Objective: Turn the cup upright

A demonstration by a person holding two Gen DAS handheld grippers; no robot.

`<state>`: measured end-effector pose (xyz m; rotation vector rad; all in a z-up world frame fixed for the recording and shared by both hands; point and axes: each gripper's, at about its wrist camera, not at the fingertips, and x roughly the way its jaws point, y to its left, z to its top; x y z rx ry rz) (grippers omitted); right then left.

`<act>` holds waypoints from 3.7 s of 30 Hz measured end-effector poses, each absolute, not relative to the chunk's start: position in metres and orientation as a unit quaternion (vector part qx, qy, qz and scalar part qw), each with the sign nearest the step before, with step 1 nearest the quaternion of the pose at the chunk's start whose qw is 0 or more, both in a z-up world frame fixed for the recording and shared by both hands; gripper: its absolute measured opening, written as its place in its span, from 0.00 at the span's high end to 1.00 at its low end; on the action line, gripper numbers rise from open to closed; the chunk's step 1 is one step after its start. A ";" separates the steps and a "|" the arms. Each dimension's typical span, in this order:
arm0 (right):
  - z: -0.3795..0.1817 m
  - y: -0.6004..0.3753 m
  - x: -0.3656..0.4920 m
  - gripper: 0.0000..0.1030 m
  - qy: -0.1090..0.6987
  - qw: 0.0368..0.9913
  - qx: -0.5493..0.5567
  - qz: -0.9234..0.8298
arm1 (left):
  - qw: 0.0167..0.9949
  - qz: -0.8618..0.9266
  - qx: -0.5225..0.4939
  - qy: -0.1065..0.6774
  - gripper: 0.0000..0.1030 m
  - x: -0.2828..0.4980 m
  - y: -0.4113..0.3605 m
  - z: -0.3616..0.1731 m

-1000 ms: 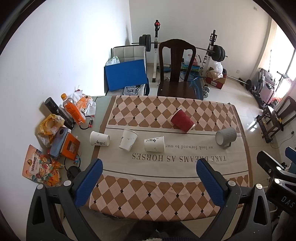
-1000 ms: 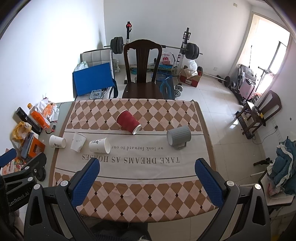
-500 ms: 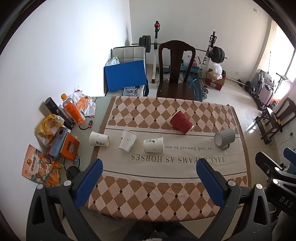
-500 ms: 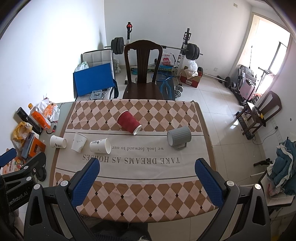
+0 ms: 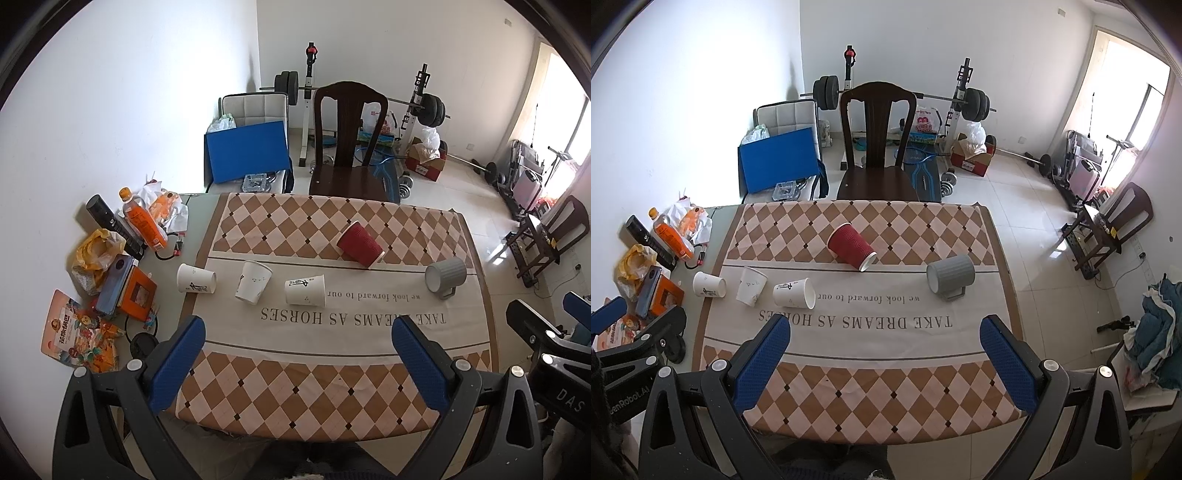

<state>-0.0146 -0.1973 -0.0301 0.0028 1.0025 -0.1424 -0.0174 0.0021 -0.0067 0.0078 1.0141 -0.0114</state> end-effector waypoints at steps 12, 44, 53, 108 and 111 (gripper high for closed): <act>-0.034 -0.176 0.016 0.00 0.502 0.859 0.028 -0.096 | 0.873 0.003 0.024 0.487 0.00 -0.002 -0.005 -0.020; -0.411 -0.227 0.155 0.00 0.743 0.662 -0.026 -0.100 | 0.666 -0.158 0.465 0.561 0.22 0.154 -0.063 -0.345; -0.420 -0.236 0.167 0.00 0.751 0.653 -0.028 -0.096 | 0.643 -0.183 0.480 0.568 0.41 0.171 -0.079 -0.367; -0.428 -0.360 0.013 0.00 0.746 0.623 0.064 -0.225 | 0.662 -0.093 -0.075 0.739 0.48 0.067 -0.103 -0.347; -0.428 -0.365 0.009 0.00 0.746 0.621 0.067 -0.230 | 0.649 -0.091 -0.095 0.749 0.48 0.060 -0.110 -0.357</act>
